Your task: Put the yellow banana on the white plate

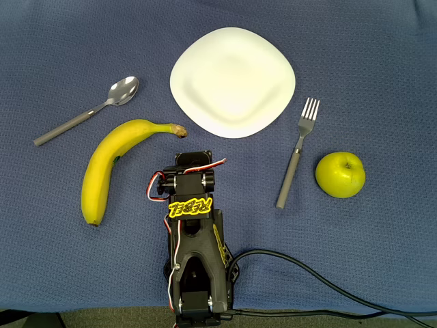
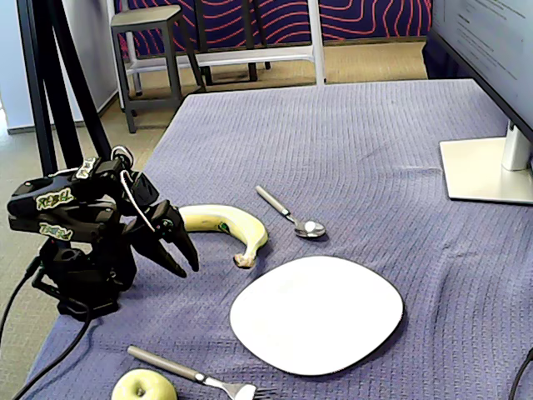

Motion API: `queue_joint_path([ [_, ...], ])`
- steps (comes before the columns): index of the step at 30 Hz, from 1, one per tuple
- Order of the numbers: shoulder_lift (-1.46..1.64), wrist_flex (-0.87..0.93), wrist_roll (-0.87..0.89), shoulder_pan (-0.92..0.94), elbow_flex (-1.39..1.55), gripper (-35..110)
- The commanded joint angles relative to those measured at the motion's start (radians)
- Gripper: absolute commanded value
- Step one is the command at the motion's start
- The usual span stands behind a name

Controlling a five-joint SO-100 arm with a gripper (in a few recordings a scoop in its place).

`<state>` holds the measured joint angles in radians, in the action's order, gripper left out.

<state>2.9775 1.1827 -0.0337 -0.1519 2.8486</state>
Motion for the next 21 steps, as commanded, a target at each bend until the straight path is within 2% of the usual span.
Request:
queue_joint_path([
  [1,-0.020,-0.028,-0.040,0.006,-0.046,0],
  [14,-0.041,-0.043,-0.040,0.000,-0.055,0],
  [21,-0.110,-0.071,-0.041,-0.058,-0.167,10],
])
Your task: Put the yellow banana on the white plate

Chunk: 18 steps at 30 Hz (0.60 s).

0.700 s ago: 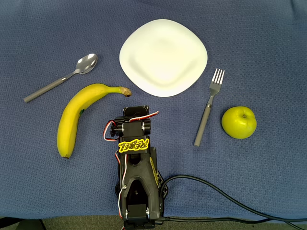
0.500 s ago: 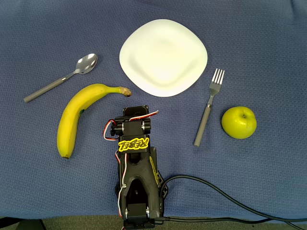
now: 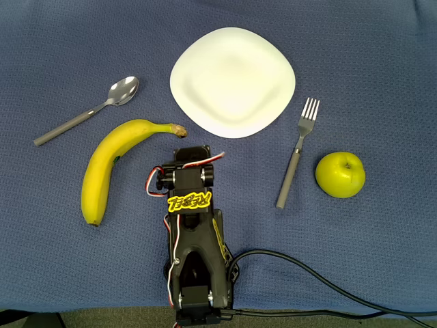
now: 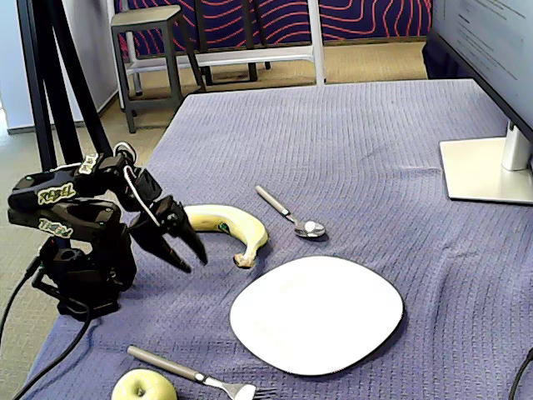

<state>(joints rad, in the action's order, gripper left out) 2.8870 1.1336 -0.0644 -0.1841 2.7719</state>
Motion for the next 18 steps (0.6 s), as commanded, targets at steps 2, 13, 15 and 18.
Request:
queue_joint_path([
  [2,-0.041,-0.021,-0.002,-0.034,-0.110,11],
  [13,-0.173,-0.069,-0.023,-0.026,-0.167,13],
  [15,-0.170,-0.074,-0.046,-0.046,-0.164,13],
  [18,-0.192,-0.080,-0.114,-0.114,-0.156,9],
])
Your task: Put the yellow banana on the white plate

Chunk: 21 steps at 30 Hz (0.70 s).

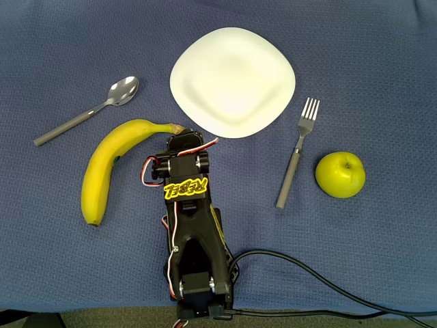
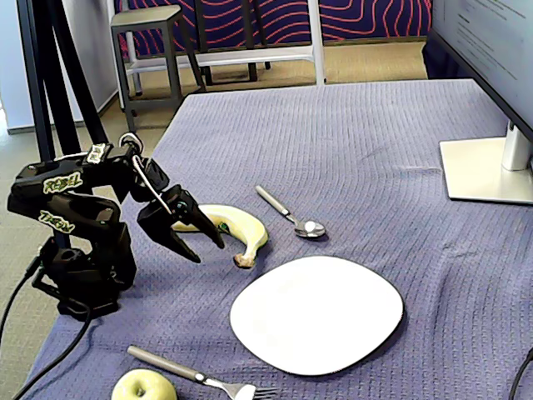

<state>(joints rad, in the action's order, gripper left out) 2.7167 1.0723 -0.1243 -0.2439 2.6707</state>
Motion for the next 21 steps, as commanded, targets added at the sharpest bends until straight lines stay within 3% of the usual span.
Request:
queue_joint_path([
  [1,-0.038,-0.017,-0.052,-0.072,-0.066,6],
  [3,-0.089,-0.012,-0.046,-0.110,-0.094,4],
  [7,-0.155,-0.003,0.015,-0.172,-0.172,17],
  [11,-0.218,0.002,0.025,-0.247,-0.235,19],
  [17,-0.321,0.023,-0.067,-0.367,-0.302,18],
  [21,-0.433,0.009,-0.158,-0.397,-0.360,31],
])
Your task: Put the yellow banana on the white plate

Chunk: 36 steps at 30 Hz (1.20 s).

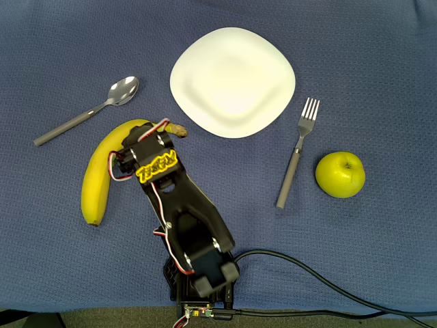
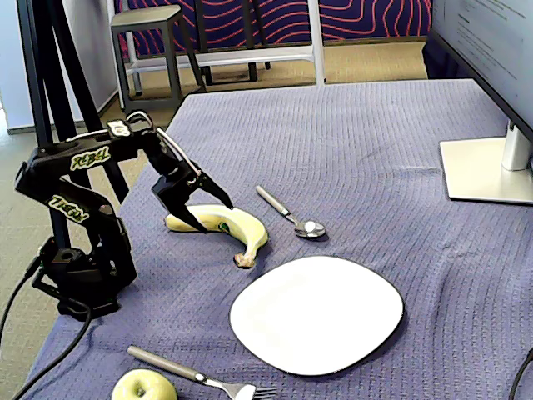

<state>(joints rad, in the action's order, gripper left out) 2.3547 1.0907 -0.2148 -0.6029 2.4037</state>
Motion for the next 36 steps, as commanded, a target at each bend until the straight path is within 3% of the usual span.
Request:
queue_joint_path([
  [1,-0.095,-0.014,-0.089,-0.044,-0.114,33],
  [13,-0.351,-0.051,-0.348,-0.126,-0.267,39],
  [22,-0.491,-0.089,-0.221,-0.227,-0.333,37],
  [36,-0.664,-0.169,-0.215,-0.236,-0.368,33],
])
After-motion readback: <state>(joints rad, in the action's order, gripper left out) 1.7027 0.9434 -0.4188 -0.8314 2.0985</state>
